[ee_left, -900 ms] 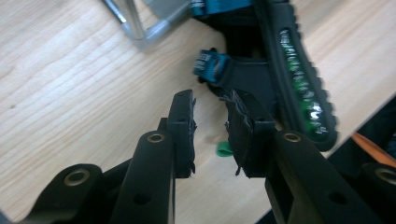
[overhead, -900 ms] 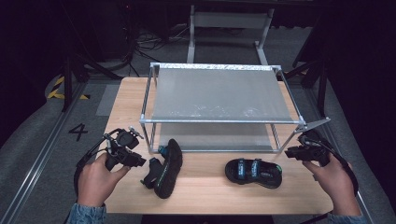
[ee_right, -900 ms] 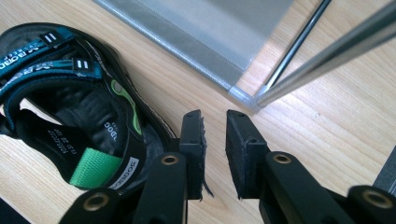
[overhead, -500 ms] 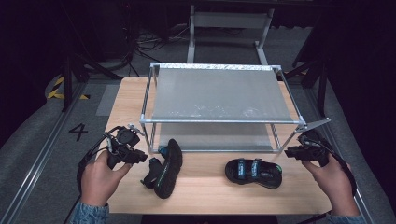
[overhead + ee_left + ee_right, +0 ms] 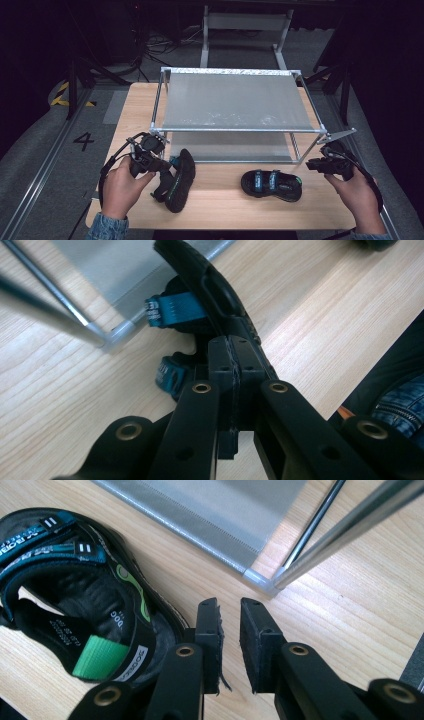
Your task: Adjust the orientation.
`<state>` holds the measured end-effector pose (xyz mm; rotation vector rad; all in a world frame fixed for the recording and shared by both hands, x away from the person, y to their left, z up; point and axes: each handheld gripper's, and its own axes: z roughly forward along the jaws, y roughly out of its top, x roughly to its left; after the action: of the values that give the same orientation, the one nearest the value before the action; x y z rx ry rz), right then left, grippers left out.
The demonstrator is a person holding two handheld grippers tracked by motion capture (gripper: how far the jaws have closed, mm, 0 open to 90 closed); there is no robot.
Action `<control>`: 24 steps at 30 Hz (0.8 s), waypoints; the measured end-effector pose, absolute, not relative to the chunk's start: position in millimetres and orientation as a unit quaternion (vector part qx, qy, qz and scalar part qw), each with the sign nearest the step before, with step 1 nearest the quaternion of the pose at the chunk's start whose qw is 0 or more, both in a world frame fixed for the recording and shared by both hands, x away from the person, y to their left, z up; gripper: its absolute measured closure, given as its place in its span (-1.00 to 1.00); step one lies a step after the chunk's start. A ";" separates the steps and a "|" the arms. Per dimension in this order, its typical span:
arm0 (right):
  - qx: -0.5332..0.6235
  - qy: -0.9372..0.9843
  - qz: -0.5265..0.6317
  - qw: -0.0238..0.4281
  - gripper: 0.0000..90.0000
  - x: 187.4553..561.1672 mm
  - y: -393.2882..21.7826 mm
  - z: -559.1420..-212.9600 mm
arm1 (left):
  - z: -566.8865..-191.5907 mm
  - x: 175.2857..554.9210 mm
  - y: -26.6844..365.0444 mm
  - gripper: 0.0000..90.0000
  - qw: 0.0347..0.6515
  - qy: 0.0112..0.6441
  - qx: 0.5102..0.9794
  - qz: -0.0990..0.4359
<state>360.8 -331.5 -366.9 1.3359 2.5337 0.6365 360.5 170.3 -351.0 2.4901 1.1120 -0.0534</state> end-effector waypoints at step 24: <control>0.457 0.856 0.217 0.107 0.75 352.7 -341.4 -366.1 | -378.2 367.3 146.4 0.99 0.184 0.372 0.908 -0.049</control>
<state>352.7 -341.4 -366.1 1.3440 2.5200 0.6373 367.3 146.4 -378.2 2.5613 1.0500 -0.1383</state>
